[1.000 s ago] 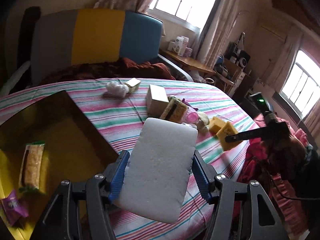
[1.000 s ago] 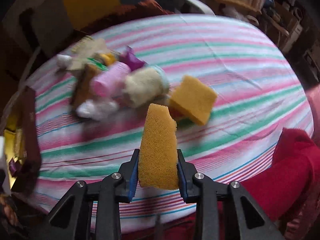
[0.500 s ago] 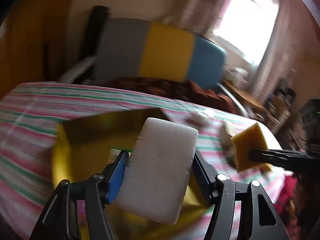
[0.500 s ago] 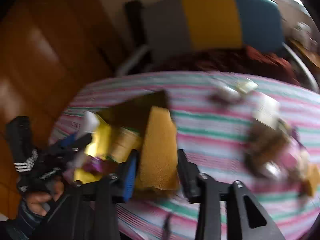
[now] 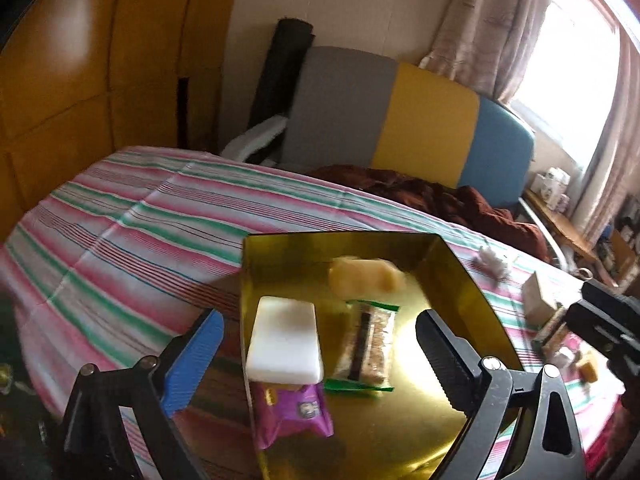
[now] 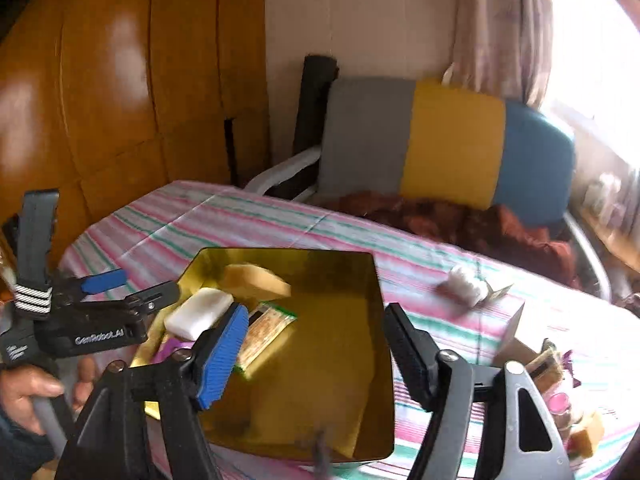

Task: Organize objects
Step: 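Place the white sponge and yellow sponge in the tray, withdraw both grippers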

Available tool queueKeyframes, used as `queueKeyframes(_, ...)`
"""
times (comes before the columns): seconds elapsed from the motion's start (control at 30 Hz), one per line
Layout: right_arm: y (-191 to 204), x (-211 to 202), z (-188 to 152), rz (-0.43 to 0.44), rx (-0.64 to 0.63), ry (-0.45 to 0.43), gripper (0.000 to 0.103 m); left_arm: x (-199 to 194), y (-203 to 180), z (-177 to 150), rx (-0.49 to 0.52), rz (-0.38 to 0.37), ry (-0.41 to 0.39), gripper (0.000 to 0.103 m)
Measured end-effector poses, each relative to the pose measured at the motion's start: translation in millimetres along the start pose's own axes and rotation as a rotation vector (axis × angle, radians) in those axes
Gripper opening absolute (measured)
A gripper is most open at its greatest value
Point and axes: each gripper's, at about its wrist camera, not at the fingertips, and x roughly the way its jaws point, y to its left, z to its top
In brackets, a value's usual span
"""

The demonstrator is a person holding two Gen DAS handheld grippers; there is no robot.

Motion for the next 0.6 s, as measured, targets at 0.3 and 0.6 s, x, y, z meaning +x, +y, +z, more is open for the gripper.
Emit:
queueKeyframes(0.3,-5.1,22.6,-23.7,0.066,0.103,0.137,0.073,-32.5,-15.8,-10.8,0.064,0.112,-0.118,0.103)
queueKeyframes(0.6,-6.8,26.4,-36.9,0.129,0.122,0.17,0.074,-34.0,-30.4,-19.0,0.094,0.09,-0.086,0.103)
